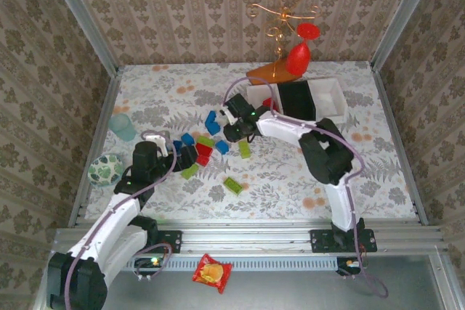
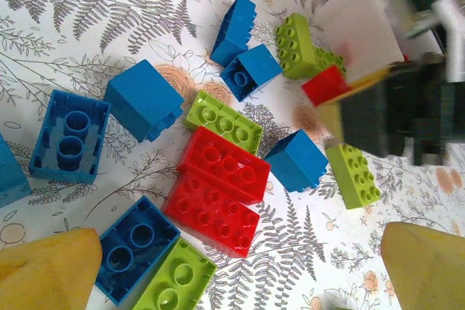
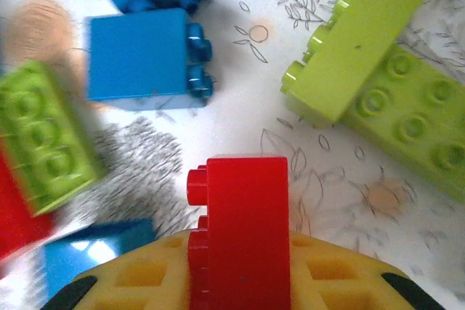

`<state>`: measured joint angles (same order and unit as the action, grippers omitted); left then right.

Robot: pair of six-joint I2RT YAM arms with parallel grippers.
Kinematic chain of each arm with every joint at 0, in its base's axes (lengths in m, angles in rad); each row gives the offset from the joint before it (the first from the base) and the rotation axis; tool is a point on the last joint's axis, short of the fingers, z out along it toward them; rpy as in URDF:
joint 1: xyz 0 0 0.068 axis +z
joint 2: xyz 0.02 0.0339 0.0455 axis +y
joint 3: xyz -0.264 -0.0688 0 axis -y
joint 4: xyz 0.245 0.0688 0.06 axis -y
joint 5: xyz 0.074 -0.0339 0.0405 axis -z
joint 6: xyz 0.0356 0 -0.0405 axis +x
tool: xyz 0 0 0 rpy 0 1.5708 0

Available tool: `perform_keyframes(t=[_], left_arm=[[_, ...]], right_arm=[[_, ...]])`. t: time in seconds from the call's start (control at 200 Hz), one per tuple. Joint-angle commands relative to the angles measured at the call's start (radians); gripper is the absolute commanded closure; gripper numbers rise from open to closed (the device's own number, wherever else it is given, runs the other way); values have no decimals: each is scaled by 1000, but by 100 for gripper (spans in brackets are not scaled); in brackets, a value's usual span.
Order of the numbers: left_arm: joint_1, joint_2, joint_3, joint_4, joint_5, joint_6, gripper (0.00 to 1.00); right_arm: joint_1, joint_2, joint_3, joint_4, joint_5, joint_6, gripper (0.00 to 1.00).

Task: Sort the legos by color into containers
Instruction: Pick up the lego from the center of the table, then place the lego in the container.

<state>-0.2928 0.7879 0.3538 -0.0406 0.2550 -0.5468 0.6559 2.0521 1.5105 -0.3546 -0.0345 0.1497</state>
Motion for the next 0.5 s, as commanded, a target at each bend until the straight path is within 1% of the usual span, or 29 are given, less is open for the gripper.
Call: perform_keyframes(t=[0.0,0.1,0.195,0.29,0.37,0.42,0.435,0.495], left_arm=[[-5,14,2,45,30,-9,0],[-39,27,15,65,25,9,0],[-83,42,32,88,6,31,0],[-125,67,49,129,7,45,0],[-155,94,69,153,12,50,0],[-158,109,82,165,9,50,0],[-185,113,85,167,8,49,0],[-207,130,98,175,0,46,0]], right_arm=[[-49,-201,-87,106,-37,75,73],[-110,-297,-162,151,10,106,73],[-152,-304,-162,149,104,108,73],[-169,-245,-125,160,218,73,73],[-182,-170,-73,168,287,52,73],[-193,-127,-43,182,318,41,73],[-196,-113,-33,183,326,38,73],[-209,-64,8,191,345,36,72]])
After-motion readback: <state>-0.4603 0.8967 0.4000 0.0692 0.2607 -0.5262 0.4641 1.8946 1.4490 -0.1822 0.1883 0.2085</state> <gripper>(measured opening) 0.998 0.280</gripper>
